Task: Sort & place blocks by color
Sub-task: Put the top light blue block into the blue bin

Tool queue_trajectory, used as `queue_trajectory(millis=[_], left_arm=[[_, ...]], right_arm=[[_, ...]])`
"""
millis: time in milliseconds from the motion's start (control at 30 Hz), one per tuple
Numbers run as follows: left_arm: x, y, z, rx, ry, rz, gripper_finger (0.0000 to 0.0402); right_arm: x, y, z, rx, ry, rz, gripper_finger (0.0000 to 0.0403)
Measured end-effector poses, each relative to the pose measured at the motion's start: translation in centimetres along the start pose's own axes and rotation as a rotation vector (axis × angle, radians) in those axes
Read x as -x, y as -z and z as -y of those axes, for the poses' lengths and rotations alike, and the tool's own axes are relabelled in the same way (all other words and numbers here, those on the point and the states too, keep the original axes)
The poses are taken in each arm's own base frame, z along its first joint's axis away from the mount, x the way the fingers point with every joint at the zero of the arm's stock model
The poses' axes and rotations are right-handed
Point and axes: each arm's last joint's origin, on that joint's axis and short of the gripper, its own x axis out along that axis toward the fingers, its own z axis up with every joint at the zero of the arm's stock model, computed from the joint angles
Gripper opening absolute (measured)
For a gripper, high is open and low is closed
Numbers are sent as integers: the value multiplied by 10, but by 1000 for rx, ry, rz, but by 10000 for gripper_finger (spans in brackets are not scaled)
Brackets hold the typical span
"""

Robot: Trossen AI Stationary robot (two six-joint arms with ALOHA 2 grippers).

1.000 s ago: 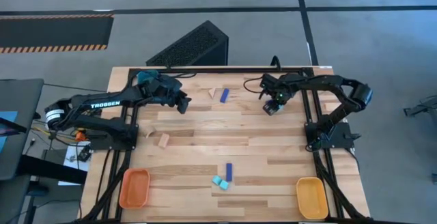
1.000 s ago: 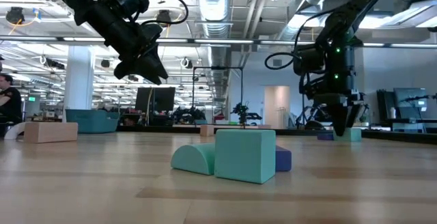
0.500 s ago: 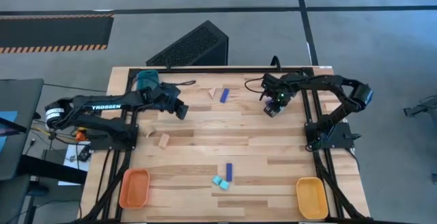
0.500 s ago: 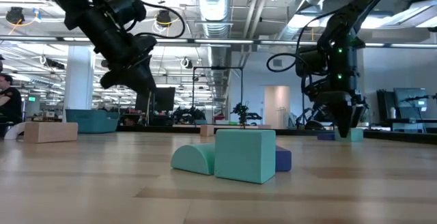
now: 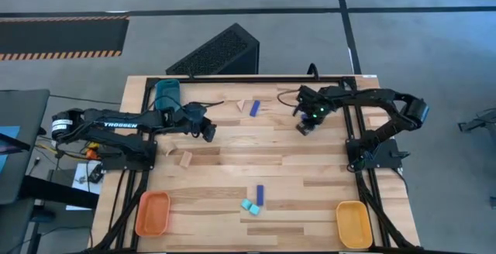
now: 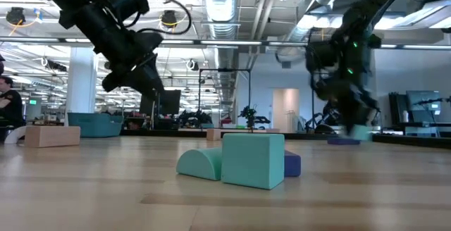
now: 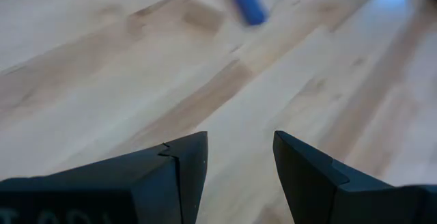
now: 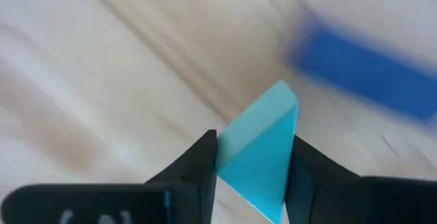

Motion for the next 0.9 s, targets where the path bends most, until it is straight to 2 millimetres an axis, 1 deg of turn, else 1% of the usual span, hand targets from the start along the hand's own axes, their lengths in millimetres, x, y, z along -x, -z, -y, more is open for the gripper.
queue_trajectory(millis=[100,200,300,433,533,600,733,900], left_arm=[[2,-6,15,-46,95,101,154],[7,-11,29,-138,163,223,165],[11,-14,38,-222,205,305,190],[16,-17,48,-303,255,384,235],[20,-18,55,-400,279,445,265],[23,-19,58,-443,288,479,281],[27,-27,63,-441,294,531,308],[34,-35,70,-479,347,583,334]], right_arm=[[12,-13,-20,-1,-148,151,144],[23,-31,-44,-3,-342,312,135],[36,-47,-70,18,-526,430,123],[52,-63,-103,60,-676,528,127],[65,-75,-126,105,-752,580,134],[69,-82,-141,140,-794,571,135],[78,-95,-168,286,-864,580,135],[81,-108,-191,366,-920,567,137]])
